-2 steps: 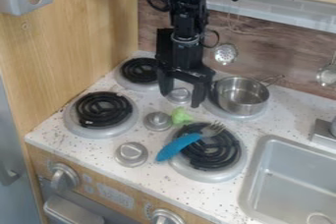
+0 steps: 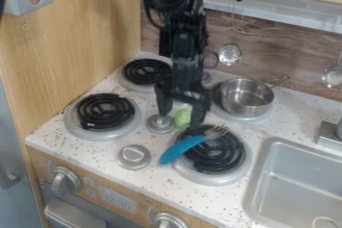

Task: Move the blue fork to the lower left burner

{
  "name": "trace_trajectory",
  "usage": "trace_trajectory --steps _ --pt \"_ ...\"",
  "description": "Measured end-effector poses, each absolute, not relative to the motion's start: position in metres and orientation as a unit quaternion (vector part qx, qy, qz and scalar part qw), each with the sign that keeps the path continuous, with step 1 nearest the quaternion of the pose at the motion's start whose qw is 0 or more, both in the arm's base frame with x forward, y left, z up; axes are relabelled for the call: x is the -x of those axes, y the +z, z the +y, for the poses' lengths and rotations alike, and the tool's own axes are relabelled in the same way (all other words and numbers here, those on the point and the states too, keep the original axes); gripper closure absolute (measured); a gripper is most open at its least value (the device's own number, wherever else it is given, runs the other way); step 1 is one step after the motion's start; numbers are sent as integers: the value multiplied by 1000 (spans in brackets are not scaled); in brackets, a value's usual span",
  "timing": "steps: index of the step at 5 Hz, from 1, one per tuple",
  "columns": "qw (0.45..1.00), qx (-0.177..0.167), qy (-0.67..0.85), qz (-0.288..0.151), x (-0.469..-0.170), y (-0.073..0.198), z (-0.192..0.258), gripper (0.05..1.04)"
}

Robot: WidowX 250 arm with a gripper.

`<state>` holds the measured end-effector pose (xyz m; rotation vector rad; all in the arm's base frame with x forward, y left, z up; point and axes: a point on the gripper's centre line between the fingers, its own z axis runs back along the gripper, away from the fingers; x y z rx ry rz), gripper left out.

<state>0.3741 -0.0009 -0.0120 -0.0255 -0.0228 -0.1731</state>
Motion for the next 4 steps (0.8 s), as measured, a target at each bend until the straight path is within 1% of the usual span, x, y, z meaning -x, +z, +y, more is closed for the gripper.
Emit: trace_trajectory --steps 2,3,4 --pt "992 4 -121 -20 -371 -20 -17 85" --pt "992 1 -124 -5 -371 -36 -17 83" --pt "992 -4 -125 -1 -375 -38 -18 83"
